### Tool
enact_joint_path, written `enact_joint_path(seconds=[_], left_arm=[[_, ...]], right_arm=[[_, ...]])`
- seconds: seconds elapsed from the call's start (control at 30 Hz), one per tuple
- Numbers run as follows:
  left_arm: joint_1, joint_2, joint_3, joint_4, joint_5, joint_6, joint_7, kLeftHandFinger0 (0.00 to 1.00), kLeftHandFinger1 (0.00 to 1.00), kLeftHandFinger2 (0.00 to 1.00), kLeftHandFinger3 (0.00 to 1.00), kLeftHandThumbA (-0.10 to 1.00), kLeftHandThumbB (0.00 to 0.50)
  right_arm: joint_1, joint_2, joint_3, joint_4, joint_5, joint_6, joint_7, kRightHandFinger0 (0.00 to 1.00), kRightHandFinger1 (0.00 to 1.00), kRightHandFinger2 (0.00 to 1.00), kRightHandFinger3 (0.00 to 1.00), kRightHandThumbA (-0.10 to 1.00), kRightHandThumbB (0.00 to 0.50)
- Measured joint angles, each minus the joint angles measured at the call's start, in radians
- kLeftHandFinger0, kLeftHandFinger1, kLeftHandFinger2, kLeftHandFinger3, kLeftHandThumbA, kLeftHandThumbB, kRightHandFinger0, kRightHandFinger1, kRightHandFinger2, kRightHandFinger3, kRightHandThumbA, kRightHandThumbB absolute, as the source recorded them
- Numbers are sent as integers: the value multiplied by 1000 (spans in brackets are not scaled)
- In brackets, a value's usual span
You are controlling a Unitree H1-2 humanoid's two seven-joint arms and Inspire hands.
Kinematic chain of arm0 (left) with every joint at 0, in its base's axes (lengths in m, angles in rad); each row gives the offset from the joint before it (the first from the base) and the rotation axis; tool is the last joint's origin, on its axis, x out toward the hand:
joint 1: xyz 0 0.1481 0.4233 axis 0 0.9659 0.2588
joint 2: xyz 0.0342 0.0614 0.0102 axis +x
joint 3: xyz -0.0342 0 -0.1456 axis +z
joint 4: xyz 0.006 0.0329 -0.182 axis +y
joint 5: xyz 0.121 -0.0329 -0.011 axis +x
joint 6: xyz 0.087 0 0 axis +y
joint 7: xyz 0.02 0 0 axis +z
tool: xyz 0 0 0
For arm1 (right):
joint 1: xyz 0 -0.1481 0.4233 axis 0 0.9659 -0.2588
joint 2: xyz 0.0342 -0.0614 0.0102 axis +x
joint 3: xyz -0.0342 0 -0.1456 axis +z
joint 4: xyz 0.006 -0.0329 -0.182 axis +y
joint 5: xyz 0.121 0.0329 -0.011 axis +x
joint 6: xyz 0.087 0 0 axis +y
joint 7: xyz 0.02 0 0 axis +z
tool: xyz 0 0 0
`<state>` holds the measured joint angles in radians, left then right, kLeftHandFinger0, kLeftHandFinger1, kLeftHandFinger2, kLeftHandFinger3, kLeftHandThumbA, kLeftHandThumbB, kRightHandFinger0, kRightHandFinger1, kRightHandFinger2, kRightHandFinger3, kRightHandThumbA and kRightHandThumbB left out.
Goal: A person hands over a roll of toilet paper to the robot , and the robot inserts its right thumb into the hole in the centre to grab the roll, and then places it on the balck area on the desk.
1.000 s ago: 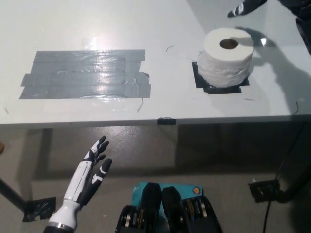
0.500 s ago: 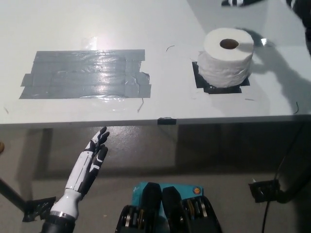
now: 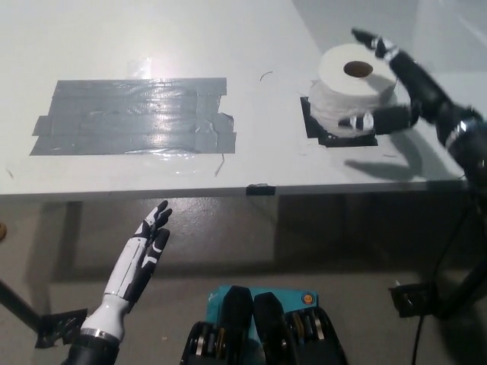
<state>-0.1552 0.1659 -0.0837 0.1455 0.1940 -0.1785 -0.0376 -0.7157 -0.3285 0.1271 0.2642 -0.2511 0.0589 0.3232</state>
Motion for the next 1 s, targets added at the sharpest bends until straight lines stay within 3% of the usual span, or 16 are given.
enact_joint_path(seconds=[0.03,0.13,0.27,0.37,0.53,0.67,0.73,1.0], left_arm=[[-3,0,0,1,0,1,0,1000,1000,1000,1000,1000,142],[-11,0,0,1,0,2,0,1000,1000,1000,1000,1000,134],[-21,0,0,3,0,2,0,1000,1000,1000,1000,1000,131],[-32,0,0,4,0,3,0,1000,1000,1000,1000,1000,133],[-54,0,0,4,0,3,0,1000,1000,1000,1000,1000,125],[-79,0,0,4,1,3,0,1000,1000,1000,1000,1000,144],[-97,1,3,0,5,3,1,1000,1000,1000,1000,1000,134],[-110,1,5,-8,21,0,1,1000,1000,1000,1000,1000,126]], right_arm=[[28,4,0,-30,3,4,0,1000,1000,1000,1000,962,411],[109,19,0,-119,12,17,0,1000,1000,1000,1000,926,353],[199,39,1,-226,24,31,-1,1000,1000,1000,1000,930,390],[259,62,1,-316,34,39,-3,1000,1000,1000,1000,982,363],[347,96,0,-470,50,41,-6,1000,1000,1000,1000,978,268],[426,134,-27,-612,82,34,-16,1000,1000,1000,1000,962,282],[468,167,-69,-673,117,8,-37,1000,1000,1000,1000,952,252],[522,239,-130,-491,231,-59,-64,1000,1000,1000,1000,967,231]])
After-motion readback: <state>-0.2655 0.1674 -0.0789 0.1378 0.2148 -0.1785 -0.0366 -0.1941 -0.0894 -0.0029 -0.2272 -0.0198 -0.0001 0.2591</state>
